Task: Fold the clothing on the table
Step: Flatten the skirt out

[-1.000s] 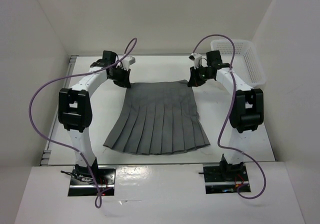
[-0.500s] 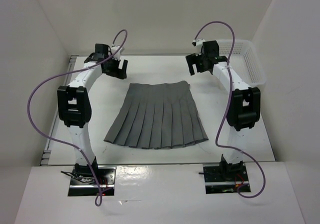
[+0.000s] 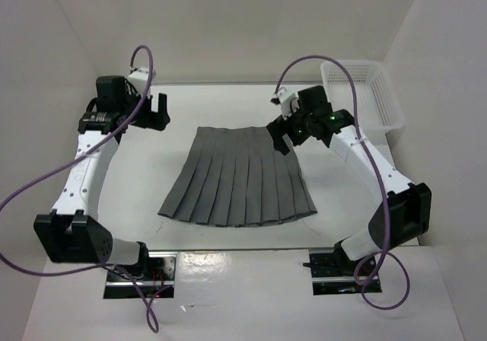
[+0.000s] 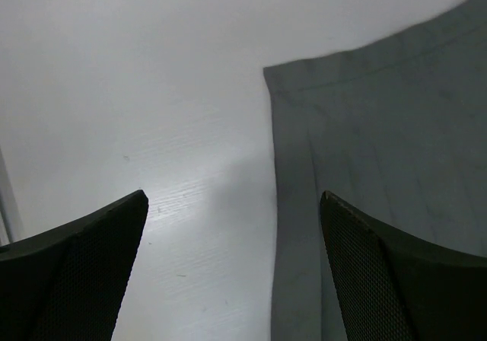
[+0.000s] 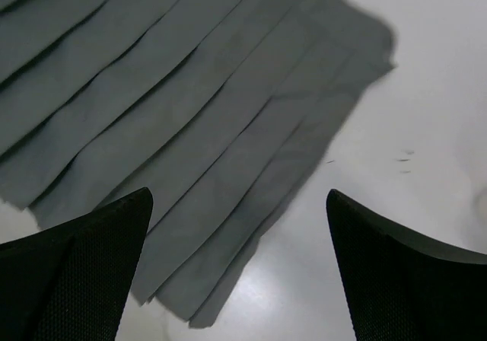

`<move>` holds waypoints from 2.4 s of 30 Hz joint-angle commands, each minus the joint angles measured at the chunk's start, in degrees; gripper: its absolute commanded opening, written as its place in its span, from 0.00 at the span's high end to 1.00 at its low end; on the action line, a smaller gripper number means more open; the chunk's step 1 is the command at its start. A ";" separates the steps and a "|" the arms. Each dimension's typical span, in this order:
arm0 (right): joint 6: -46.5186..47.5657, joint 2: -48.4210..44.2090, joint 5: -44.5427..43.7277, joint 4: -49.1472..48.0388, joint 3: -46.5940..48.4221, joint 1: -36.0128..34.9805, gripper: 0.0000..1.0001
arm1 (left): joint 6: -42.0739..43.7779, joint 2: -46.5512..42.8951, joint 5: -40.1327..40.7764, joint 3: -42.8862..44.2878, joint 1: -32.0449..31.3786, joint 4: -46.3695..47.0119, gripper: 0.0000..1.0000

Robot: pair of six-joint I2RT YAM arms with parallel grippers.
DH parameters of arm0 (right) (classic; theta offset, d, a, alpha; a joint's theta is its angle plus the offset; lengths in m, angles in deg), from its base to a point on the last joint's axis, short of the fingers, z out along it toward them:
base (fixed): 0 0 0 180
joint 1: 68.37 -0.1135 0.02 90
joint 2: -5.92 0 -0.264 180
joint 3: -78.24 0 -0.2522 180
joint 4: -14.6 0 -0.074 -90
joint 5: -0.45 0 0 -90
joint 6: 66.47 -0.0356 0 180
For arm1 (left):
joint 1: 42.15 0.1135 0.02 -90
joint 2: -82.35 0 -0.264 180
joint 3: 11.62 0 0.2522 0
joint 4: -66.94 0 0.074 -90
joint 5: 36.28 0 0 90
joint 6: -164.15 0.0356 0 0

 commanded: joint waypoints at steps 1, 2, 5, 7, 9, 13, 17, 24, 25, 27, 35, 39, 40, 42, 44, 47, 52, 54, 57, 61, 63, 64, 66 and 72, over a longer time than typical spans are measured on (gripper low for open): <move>1.63 -0.81 4.66 5.39 -5.48 -1.24 0.01 | 0.77 -3.06 -4.83 -7.39 -0.07 -4.09 0.01; 1.63 -0.81 4.66 4.69 -6.28 -1.24 0.01 | 1.30 -3.68 -6.93 -8.64 -0.07 -4.09 0.01; -0.65 -0.20 1.24 1.61 -6.82 -1.24 0.01 | 2.97 -3.69 -9.31 -10.50 -0.07 -4.09 0.01; -1.18 0.51 0.62 0.12 -6.12 -1.24 0.01 | 3.50 -1.06 -9.85 -10.50 -0.07 -4.09 0.01; -1.19 2.08 0.09 -2.35 -5.32 -1.24 0.01 | 4.20 1.83 -11.08 -8.13 -0.85 -4.09 0.01; -1.19 6.30 -0.43 -3.76 -0.15 -1.24 0.04 | 4.21 7.46 -11.70 -4.18 -2.79 -1.38 0.01; -1.19 12.71 0.27 -3.06 5.04 -1.24 0.17 | 4.74 16.33 -12.48 2.58 -3.32 0.48 0.06; -0.13 19.67 2.64 1.60 12.34 1.22 0.27 | 6.14 33.38 -15.83 14.53 -3.32 1.88 0.15; 0.39 19.67 2.64 1.60 12.86 2.09 0.31 | 4.84 34.62 -16.44 15.51 -3.32 1.88 0.15; 0.40 20.37 2.64 2.12 13.56 3.15 0.34 | 3.69 38.05 -16.44 17.36 -3.32 2.41 0.16; -0.92 19.75 8.43 -0.07 11.99 11.15 0.37 | -0.09 44.65 -17.16 23.25 -4.55 1.80 0.24; -1.45 19.75 11.07 -0.07 14.01 13.97 0.37 | -0.71 47.90 -16.44 26.40 -5.61 0.31 0.27; -1.45 19.75 11.08 -0.07 14.01 14.75 0.37 | -1.32 49.47 -16.44 27.29 -5.61 -0.39 0.30; -1.45 19.23 11.08 -0.59 14.01 15.29 0.37 | -1.33 50.01 -16.44 28.09 -5.61 -0.93 0.31; -1.45 19.23 11.08 -0.59 14.71 15.29 0.37 | -1.85 50.63 -15.66 28.62 -5.61 -0.93 0.31; -1.45 19.23 12.40 -0.07 14.71 15.29 0.37 | -2.65 51.76 -15.04 28.62 -5.61 -0.93 0.31; -1.45 18.70 12.40 -0.59 13.66 15.29 0.37 | -4.41 52.91 -14.51 28.62 -5.61 -0.23 0.32; -1.45 18.70 11.79 -0.59 13.04 15.29 0.37 | -5.02 53.62 -14.51 29.23 -5.61 -0.23 0.33; -1.98 18.70 11.26 -0.59 13.04 15.29 0.37 | -5.64 55.63 -14.51 30.64 -5.61 -0.23 0.35; -1.98 18.70 10.73 -0.59 13.57 15.29 0.37 | -6.16 56.16 -15.21 31.86 -5.61 -0.75 0.36; -1.98 19.22 10.73 -0.59 13.57 15.29 0.37 | -6.16 56.69 -15.21 31.87 -5.61 -1.28 0.37; -1.98 19.23 10.73 -0.59 14.09 15.29 0.37 | -6.16 56.69 -15.21 31.35 -5.61 -1.28 0.39; -1.98 19.84 10.73 -0.59 14.10 15.29 0.37 | -7.21 56.17 -15.21 30.12 -5.61 -1.28 0.41; -1.98 20.37 10.73 -0.59 14.10 15.29 0.37 | -7.22 53.53 -13.28 22.81 -5.61 0.65 0.52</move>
